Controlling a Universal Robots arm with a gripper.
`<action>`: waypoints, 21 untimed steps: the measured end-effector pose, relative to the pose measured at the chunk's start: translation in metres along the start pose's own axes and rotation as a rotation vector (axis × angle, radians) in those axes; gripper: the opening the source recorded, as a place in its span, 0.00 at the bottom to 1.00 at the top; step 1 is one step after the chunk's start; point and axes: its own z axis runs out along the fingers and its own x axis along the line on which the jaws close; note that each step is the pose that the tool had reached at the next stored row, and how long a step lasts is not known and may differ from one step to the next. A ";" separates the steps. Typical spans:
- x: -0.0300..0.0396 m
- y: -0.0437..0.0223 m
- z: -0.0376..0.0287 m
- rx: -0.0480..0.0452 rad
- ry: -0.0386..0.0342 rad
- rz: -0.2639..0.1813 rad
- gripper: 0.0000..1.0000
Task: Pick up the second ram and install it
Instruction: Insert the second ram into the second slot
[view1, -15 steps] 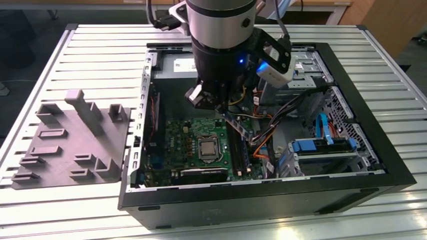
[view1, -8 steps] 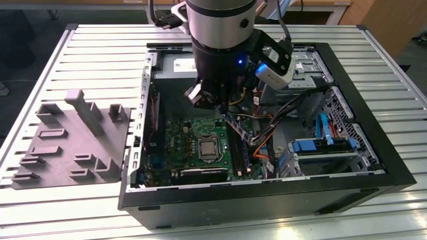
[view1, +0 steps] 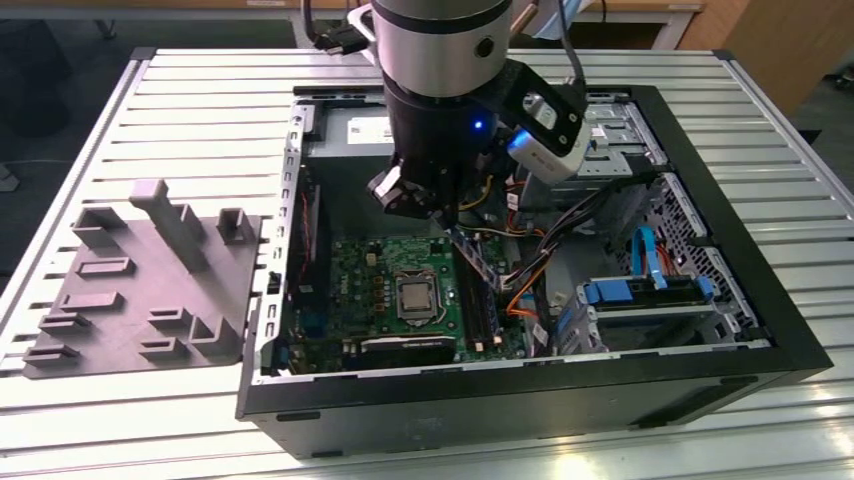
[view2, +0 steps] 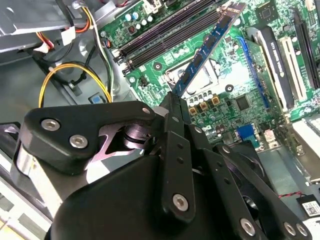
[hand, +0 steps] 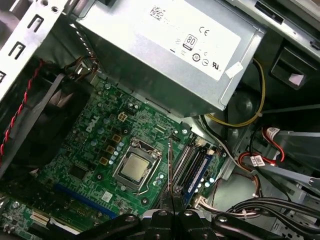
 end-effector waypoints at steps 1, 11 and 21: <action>0.0000 0.0000 0.0000 0.0010 -0.0003 0.007 0.11; 0.0000 0.0000 0.0000 0.0106 -0.0032 0.078 0.11; 0.0000 0.0000 0.0001 0.0212 -0.0065 0.157 0.11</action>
